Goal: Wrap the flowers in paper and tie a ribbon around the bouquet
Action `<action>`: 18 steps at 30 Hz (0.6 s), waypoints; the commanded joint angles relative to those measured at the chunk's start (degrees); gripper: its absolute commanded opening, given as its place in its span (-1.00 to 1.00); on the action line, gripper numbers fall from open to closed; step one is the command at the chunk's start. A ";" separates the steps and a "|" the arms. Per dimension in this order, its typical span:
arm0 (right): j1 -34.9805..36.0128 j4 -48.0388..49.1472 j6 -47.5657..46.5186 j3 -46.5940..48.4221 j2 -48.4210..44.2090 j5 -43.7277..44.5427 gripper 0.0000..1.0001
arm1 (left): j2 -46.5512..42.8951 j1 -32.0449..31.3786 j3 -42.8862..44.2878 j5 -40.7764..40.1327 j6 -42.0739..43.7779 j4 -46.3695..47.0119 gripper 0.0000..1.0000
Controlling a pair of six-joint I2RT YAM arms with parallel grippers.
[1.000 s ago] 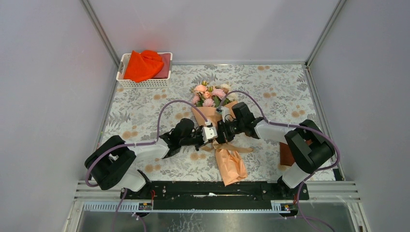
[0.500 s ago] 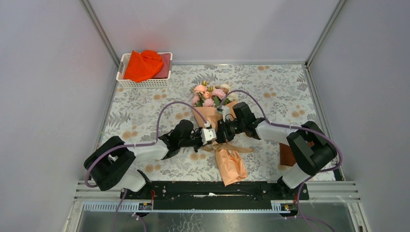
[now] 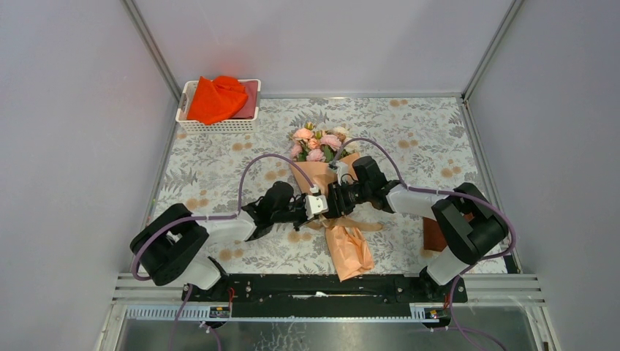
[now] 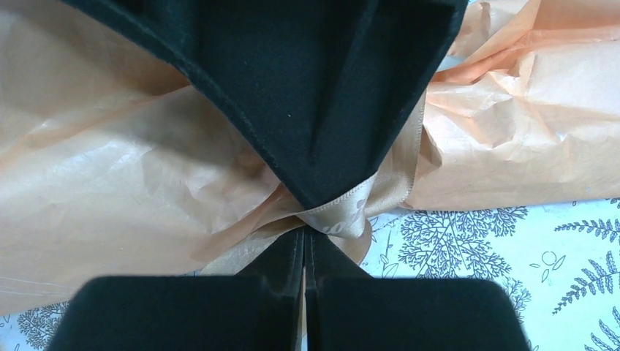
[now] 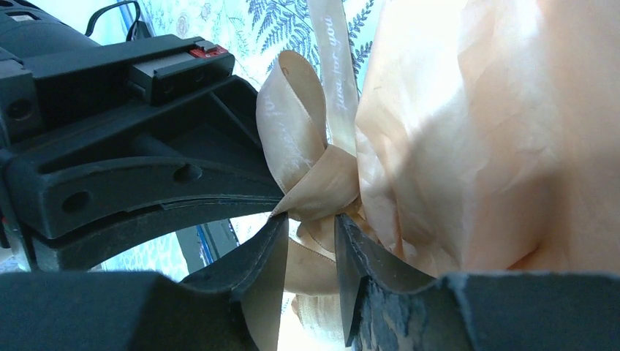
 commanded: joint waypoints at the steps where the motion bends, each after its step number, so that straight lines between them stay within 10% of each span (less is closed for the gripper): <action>1: -0.09 2.85 0.75 -0.59 0.59 -1.42 -0.26 | 0.77 -0.22 1.66 -0.23 -0.40 5.34 -1.00; 9: -0.06 5.67 2.49 -0.30 1.25 -1.43 -0.30 | 1.17 -0.28 2.75 1.08 -5.13 8.80 -1.00; 18: -0.11 3.45 1.00 -1.06 -3.08 3.37 -0.91 | 0.45 -0.26 2.07 0.66 -4.51 7.03 -1.00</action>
